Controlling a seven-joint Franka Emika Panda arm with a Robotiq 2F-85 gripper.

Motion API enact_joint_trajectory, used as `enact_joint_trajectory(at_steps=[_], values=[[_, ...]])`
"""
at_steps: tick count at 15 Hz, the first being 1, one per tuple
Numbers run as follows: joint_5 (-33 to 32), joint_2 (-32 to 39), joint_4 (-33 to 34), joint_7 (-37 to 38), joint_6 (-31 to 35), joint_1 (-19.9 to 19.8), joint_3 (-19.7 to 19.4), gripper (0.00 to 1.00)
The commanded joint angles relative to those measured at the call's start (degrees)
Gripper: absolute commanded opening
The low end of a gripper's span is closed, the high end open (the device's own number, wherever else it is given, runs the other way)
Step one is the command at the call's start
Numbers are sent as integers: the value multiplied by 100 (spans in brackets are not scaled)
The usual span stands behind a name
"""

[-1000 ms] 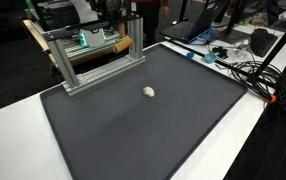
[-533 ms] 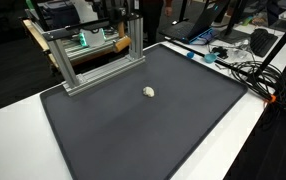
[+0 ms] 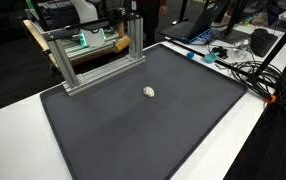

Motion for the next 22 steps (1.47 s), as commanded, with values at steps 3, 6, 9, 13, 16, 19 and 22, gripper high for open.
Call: enact_joint_trajectory(at_steps=[3,6,9,13,16,19,22], values=[[-14,120,21,15,-15,11,-15,100],[-14,144,28,15,-14,10,-15,100],[-14,144,31,15,-14,10,-15,100],[-14,144,31,15,-14,10,-15,100],[60,319,52,-149,194,275,74,100],[66,513,11,-275,564,577,174,100],[76,527,19,-100,633,607,192,100]])
